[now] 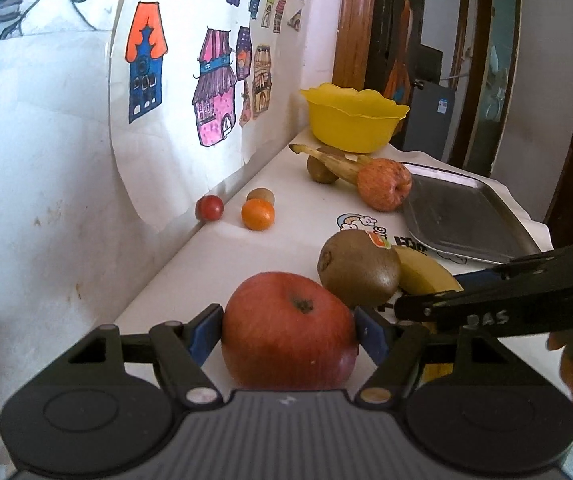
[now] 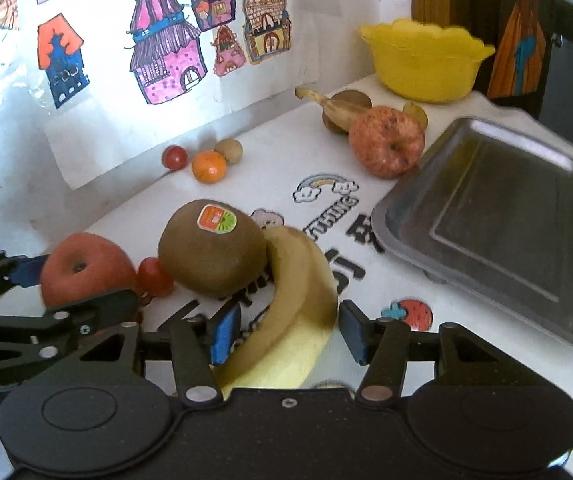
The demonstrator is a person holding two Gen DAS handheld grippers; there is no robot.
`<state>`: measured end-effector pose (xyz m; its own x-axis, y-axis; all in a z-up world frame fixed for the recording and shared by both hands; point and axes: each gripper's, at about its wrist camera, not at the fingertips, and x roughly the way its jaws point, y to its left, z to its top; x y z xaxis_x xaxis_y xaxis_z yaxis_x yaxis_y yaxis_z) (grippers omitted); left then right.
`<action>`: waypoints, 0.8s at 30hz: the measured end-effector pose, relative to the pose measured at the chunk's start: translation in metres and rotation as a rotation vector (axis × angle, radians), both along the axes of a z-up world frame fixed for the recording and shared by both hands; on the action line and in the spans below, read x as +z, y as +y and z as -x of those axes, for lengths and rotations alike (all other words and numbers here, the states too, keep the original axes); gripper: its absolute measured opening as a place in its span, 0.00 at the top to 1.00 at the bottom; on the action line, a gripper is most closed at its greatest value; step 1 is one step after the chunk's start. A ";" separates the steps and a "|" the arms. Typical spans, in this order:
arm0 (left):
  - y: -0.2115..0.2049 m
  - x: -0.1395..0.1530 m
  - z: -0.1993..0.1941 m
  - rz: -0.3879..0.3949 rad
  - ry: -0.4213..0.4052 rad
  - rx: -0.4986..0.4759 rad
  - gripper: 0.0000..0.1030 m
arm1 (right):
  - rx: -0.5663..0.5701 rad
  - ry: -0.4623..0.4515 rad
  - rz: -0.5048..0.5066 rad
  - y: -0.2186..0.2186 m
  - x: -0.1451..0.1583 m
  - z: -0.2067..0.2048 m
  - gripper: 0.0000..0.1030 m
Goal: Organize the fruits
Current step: 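Grasp the yellow banana with the right gripper while the left holds the apple, then lift and carry the apple and banana toward the metal tray with both grippers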
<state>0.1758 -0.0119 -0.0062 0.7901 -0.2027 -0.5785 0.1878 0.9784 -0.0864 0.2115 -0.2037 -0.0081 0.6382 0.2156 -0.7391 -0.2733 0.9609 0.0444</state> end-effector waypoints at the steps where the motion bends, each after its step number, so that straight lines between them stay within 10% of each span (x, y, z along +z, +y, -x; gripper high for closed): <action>1: -0.001 0.000 -0.001 -0.002 -0.002 -0.001 0.24 | -0.004 -0.011 0.009 0.001 -0.001 -0.001 0.43; 11: -0.002 -0.011 -0.003 0.006 0.032 0.026 0.27 | -0.033 -0.097 0.017 0.001 -0.009 0.012 0.34; 24: -0.007 -0.011 0.009 0.011 0.019 0.038 0.27 | -0.036 -0.126 0.052 -0.008 -0.007 0.019 0.61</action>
